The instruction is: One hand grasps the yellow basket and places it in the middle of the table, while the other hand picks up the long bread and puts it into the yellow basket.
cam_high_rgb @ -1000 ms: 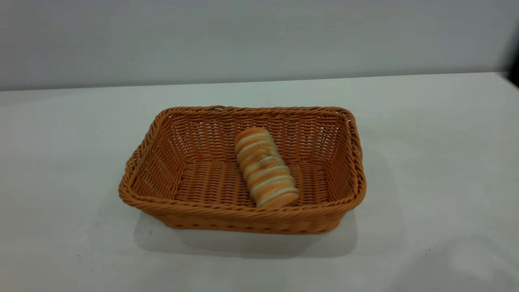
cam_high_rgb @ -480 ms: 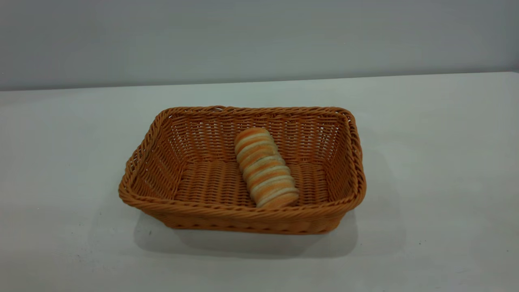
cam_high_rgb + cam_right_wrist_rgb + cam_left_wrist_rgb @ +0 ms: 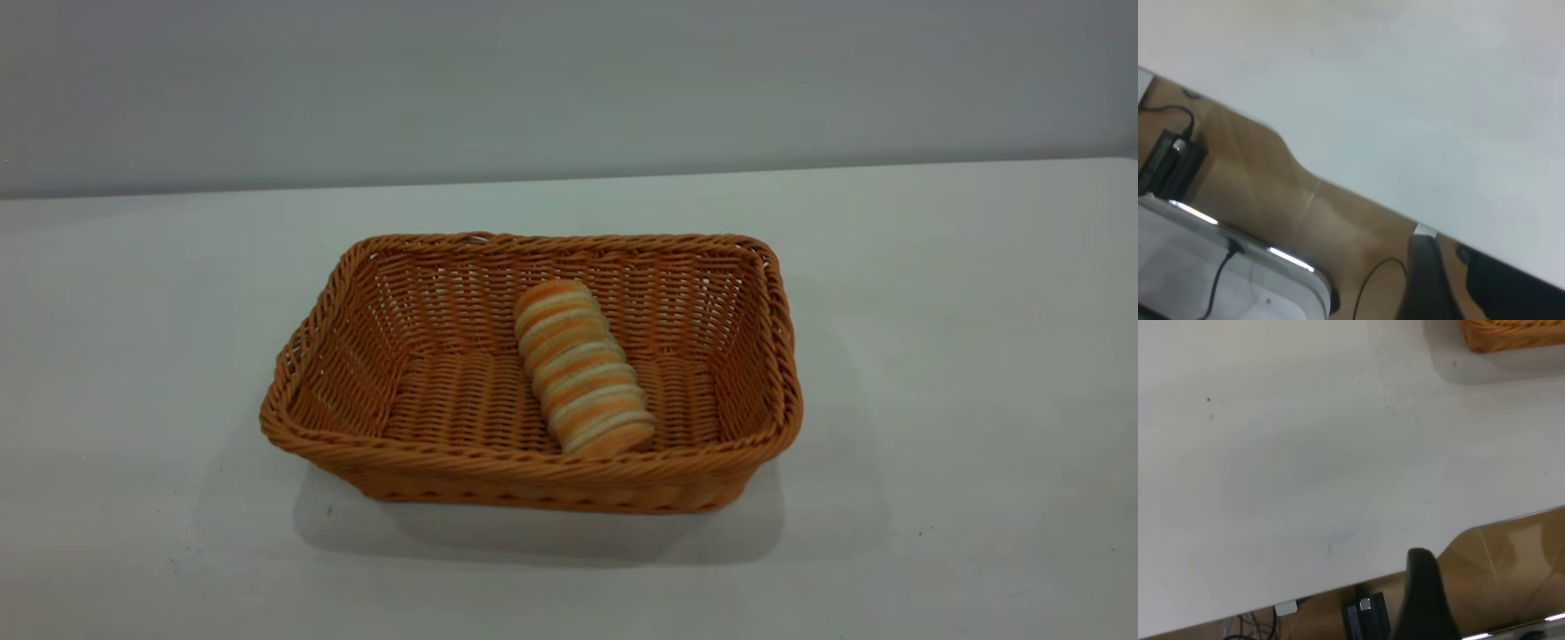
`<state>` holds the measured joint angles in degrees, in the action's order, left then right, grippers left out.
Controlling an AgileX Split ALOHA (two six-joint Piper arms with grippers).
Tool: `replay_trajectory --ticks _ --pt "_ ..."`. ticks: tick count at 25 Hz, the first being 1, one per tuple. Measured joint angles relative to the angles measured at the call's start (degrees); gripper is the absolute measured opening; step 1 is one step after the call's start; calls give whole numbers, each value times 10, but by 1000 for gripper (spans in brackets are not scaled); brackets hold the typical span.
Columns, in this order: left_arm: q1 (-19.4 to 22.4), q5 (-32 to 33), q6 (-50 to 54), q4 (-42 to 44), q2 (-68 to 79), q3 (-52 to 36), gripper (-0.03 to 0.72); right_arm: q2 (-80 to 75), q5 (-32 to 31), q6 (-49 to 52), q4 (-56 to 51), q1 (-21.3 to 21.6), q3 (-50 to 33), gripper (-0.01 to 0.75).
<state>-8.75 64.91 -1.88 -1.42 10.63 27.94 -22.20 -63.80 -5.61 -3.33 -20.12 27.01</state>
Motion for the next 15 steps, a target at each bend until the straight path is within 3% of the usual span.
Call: replay_trajectory --ticks 6,9,12,15 --pt "0 0 0 0 -1 0 581 28 0 0 -1 15 0 558" --pt "5 -1 0 0 -11 0 581 75 0 0 -10 90 0 558" --pt "41 -1 0 -1 -26 0 581 151 -3 1 -10 160 0 558" --pt "63 -1 0 -1 -53 0 581 219 -7 1 -10 185 0 558"
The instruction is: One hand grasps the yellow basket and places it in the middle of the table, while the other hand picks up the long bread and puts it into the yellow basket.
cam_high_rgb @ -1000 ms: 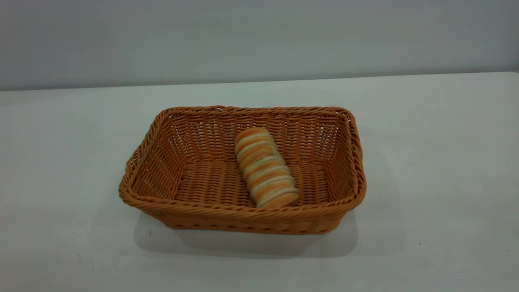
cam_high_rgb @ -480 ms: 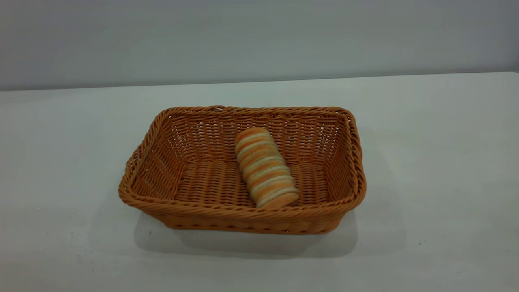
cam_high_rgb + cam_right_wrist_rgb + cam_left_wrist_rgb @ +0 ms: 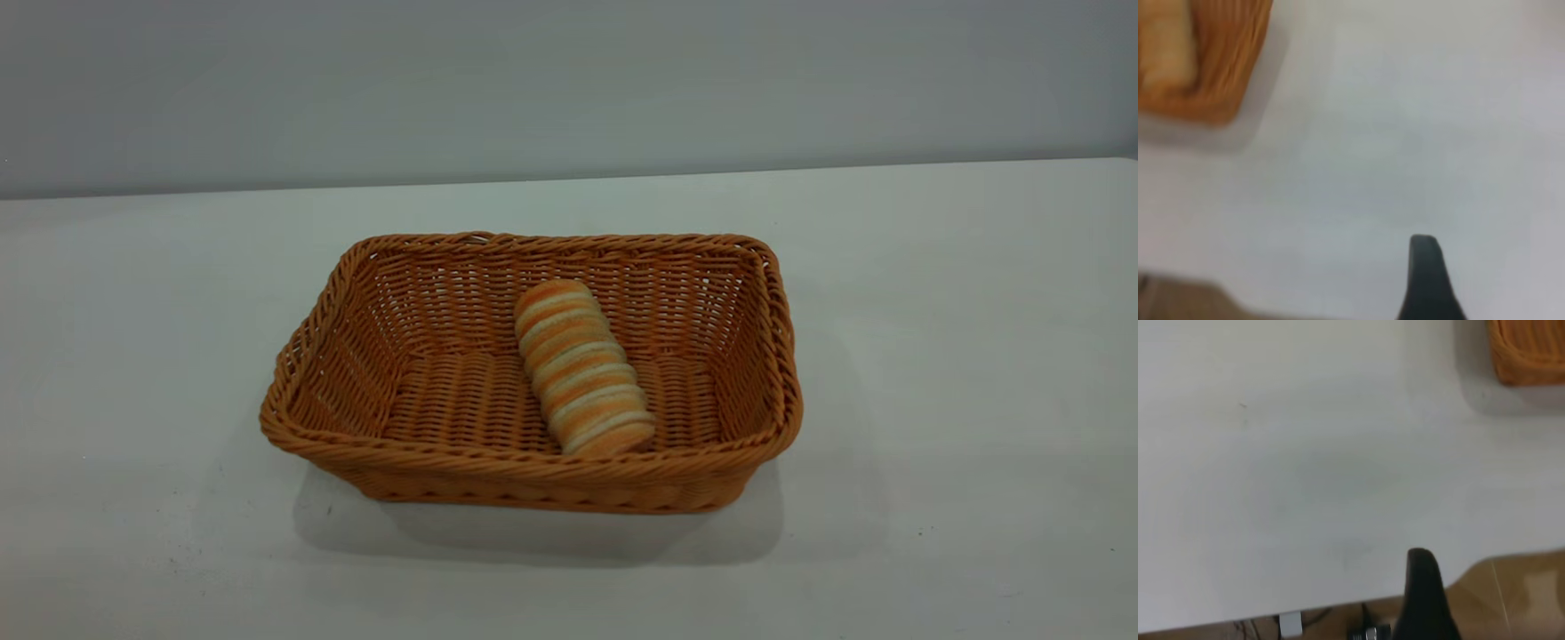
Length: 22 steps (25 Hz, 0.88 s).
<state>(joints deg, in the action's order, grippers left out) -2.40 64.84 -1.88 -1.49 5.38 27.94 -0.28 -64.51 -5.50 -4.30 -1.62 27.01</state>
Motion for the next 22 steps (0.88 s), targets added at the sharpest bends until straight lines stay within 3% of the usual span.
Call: replay_trajectory --ticks 5,22 --pt "5 1 0 0 -61 0 581 13 -5 0 -2 2 0 558" --pt "5 2 0 0 -66 0 581 13 -5 1 -2 5 0 558"
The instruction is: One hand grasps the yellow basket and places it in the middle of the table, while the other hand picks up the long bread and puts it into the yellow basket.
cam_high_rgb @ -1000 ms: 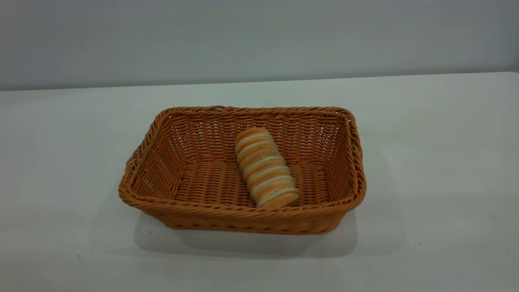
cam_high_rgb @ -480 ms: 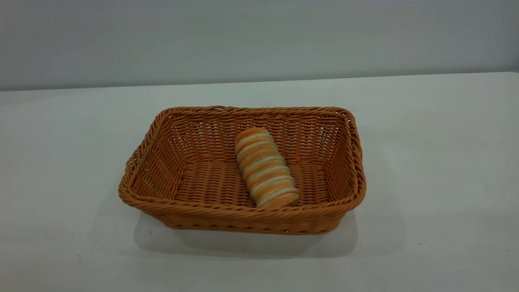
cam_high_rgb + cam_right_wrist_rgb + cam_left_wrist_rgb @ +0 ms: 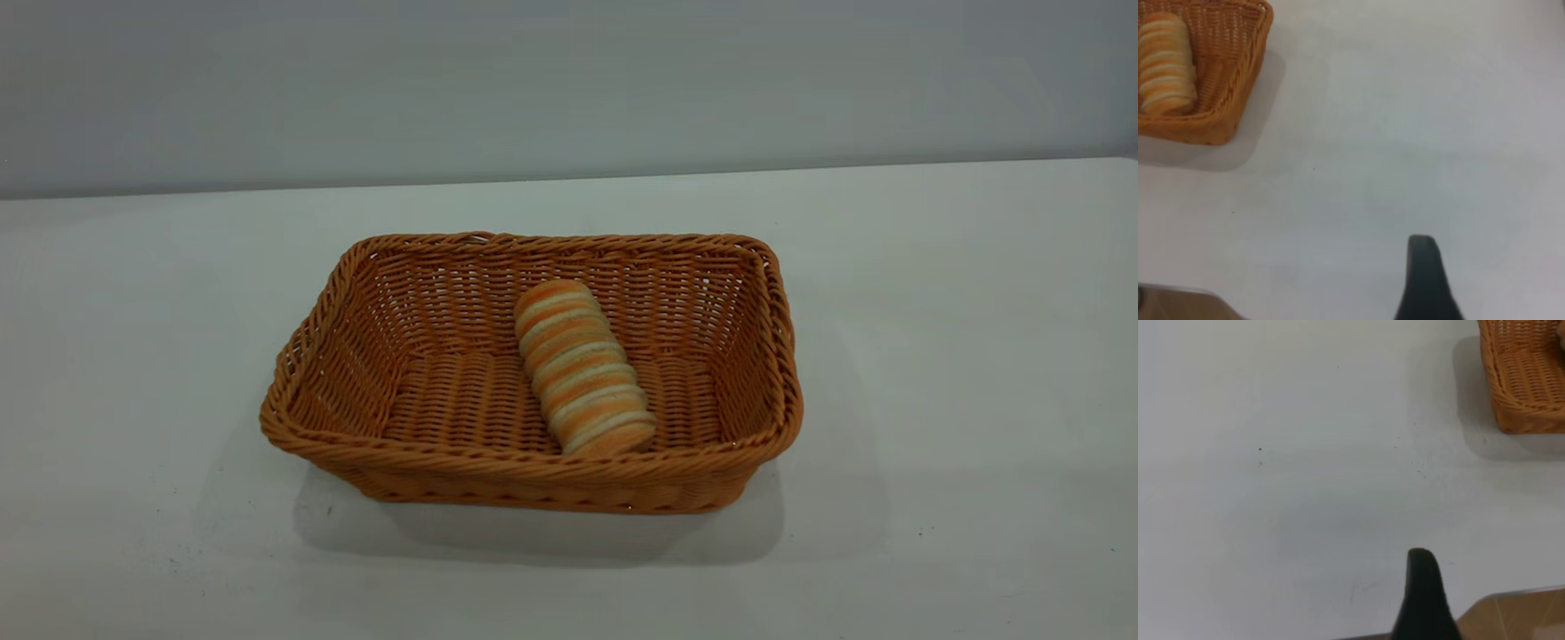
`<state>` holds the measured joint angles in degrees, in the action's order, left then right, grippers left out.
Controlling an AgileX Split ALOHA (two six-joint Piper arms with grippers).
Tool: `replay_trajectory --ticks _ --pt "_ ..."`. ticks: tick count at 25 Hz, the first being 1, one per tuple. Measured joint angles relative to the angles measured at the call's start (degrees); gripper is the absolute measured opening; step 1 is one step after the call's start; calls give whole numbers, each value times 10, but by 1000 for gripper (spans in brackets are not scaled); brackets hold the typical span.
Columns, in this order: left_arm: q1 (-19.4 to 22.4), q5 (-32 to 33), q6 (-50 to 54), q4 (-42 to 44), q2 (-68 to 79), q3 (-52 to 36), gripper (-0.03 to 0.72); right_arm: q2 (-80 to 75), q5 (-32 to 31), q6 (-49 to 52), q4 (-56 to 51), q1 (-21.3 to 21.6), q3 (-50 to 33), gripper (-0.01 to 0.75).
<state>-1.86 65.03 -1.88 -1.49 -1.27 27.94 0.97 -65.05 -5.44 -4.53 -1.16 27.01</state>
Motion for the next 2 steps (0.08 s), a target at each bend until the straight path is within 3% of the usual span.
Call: replay_trajectory --ticks 2 --pt "0 0 0 0 0 0 581 0 0 0 0 0 0 558"
